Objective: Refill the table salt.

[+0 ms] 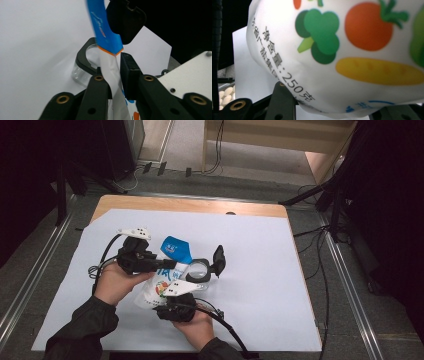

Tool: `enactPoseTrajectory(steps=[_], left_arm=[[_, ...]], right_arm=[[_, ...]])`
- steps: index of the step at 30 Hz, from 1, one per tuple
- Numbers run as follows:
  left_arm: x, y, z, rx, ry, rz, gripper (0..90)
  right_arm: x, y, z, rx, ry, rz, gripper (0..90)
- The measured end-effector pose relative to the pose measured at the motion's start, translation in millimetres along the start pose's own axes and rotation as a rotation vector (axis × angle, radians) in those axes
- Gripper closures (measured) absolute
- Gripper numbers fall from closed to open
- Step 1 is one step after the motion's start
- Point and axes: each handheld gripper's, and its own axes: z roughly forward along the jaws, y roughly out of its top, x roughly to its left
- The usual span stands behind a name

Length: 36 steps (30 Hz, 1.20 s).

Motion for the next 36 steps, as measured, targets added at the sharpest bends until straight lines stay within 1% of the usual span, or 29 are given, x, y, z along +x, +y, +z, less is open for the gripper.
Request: enactPoseTrajectory(steps=[1, 3, 5, 6, 7, 8, 9, 10, 11, 13, 14, 16, 17, 19, 20, 22, 24, 27, 28, 29, 31, 33, 34, 36], left_arm=[[-0.2, -0.2, 1.1, -0.001, -0.006, 0.005, 81.7], [-0.5, -0.1, 2.2, 0.008, -0.001, 0.014, 81.1], [-0.6, -0.9, 3.2, 0.010, -0.010, 0.012, 79.8], [-0.2, -1.2, 3.6, 0.020, -0.015, 0.023, 78.8], [-1.1, -1.8, 4.5, 0.026, -0.014, 0.022, 78.7], [-1.3, -1.9, 4.7, 0.034, -0.004, 0.025, 79.9], [-1.4, -1.8, 4.9, 0.038, 0.006, 0.022, 83.4], [-1.5, -1.9, 5.5, 0.038, 0.005, 0.019, 86.6], [-1.7, -1.4, 5.8, 0.043, 0.005, 0.017, 88.0], [-2.5, -0.6, 6.6, 0.047, 0.021, 0.010, 90.0], [-2.3, -0.3, 6.8, 0.050, 0.019, 0.008, 90.0], [-2.9, -0.2, 7.7, 0.064, 0.039, 0.000, 90.0], [-2.1, -0.2, 8.1, 0.075, 0.039, -0.001, 90.0], [-1.4, -0.5, 9.3, 0.075, 0.033, -0.010, 90.0], [-1.4, -0.3, 9.4, 0.077, 0.035, -0.012, 90.0], [-1.9, 0.7, 10.8, 0.073, 0.036, -0.013, 90.0], [-3.3, 1.5, 11.9, 0.073, 0.038, -0.009, 90.0], [-4.0, 2.2, 13.6, 0.070, 0.028, -0.006, 89.3], [-4.6, 2.6, 14.4, 0.072, 0.031, -0.005, 88.8], [-4.8, 3.1, 15.0, 0.074, 0.024, 0.002, 88.3], [-5.6, 3.8, 17.0, 0.073, 0.019, 0.001, 87.1], [-5.7, 4.1, 18.5, 0.071, 0.025, 0.004, 87.3], [-5.6, 4.5, 19.1, 0.076, 0.035, 0.006, 88.2], [-6.5, 4.9, 21.1, 0.076, 0.042, 0.006, 89.8]], right_arm=[[-1.0, -0.1, -0.7, -0.002, -0.002, 0.005, 58.3], [-2.5, -0.9, -1.9, -0.001, -0.007, 0.007, 58.5], [-3.6, -2.0, -2.1, -0.001, -0.005, 0.009, 58.6], [-3.9, -2.5, -2.0, -0.002, -0.003, 0.015, 58.7], [-4.6, -3.1, -2.2, -0.005, 0.008, 0.023, 58.7], [-4.9, -3.6, -2.3, -0.006, 0.017, 0.027, 58.7], [-4.4, -4.2, -2.7, -0.003, 0.019, 0.028, 58.7], [-4.1, -4.7, -2.7, -0.002, 0.019, 0.025, 58.6], [-3.7, -4.9, -3.0, -0.004, 0.017, 0.022, 58.5], [-3.1, -4.7, -3.5, -0.004, 0.017, 0.023, 57.7], [-3.0, -4.5, -3.8, -0.003, 0.016, 0.028, 56.1], [-2.4, -4.9, -4.2, 0.001, -0.001, 0.023, 50.1], [-1.9, -5.4, -4.6, 0.008, -0.012, 0.022, 47.5], [0.2, -7.2, -6.4, 0.017, -0.049, 0.010, 44.8], [0.8, -8.1, -8.0, 0.019, -0.055, 0.014, 44.4], [1.8, -8.4, -10.8, 0.014, -0.047, 0.026, 46.2], [3.2, -7.6, -11.8, 0.004, -0.041, 0.020, 48.6], [2.0, -7.6, -12.1, -0.002, -0.013, 0.049, 50.8], [1.8, -7.7, -12.3, -0.003, -0.006, 0.060, 51.2], [1.7, -7.7, -12.3, -0.004, 0.000, 0.066, 51.5], [1.3, -7.4, -12.8, -0.011, 0.020, 0.080, 51.7], [0.8, -6.6, -13.5, -0.012, 0.032, 0.087, 51.8], [0.7, -6.3, -13.8, -0.011, 0.036, 0.090, 51.9], [1.5, -5.3, -14.0, -0.009, 0.051, 0.086, 52.1]])
